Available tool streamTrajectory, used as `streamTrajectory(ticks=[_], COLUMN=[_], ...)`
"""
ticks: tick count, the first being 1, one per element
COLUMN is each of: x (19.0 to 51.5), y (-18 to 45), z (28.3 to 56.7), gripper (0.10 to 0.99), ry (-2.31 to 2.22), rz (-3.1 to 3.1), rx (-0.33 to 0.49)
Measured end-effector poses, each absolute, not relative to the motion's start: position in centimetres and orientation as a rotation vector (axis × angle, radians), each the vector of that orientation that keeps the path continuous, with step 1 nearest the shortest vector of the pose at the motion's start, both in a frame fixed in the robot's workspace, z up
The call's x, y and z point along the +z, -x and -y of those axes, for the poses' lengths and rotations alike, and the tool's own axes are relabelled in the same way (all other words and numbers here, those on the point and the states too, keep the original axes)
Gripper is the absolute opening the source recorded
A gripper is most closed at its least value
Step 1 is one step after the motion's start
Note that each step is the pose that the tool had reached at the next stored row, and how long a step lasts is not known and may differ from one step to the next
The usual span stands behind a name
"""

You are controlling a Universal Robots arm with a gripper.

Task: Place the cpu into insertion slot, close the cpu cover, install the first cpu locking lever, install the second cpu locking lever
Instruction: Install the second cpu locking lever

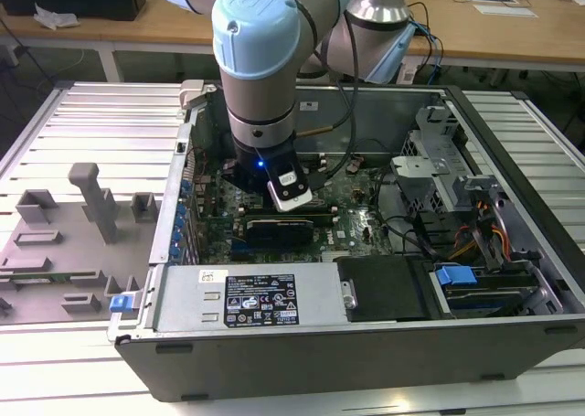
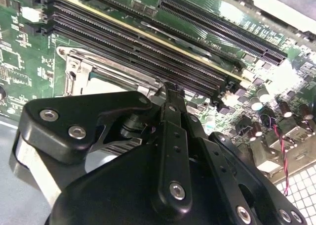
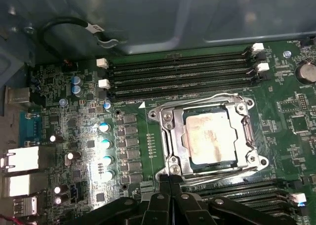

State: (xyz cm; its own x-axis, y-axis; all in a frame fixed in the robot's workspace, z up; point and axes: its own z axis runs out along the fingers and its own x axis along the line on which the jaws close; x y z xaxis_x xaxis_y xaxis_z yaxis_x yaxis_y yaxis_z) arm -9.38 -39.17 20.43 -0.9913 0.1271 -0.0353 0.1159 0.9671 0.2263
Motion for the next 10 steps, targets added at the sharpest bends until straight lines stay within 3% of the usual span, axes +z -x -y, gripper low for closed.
streamTrajectory(ticks=[10], x=[19.63], y=[9.56], z=[38.68], gripper=[0.106], ry=[-0.19], rz=[-3.067], rx=[0.352])
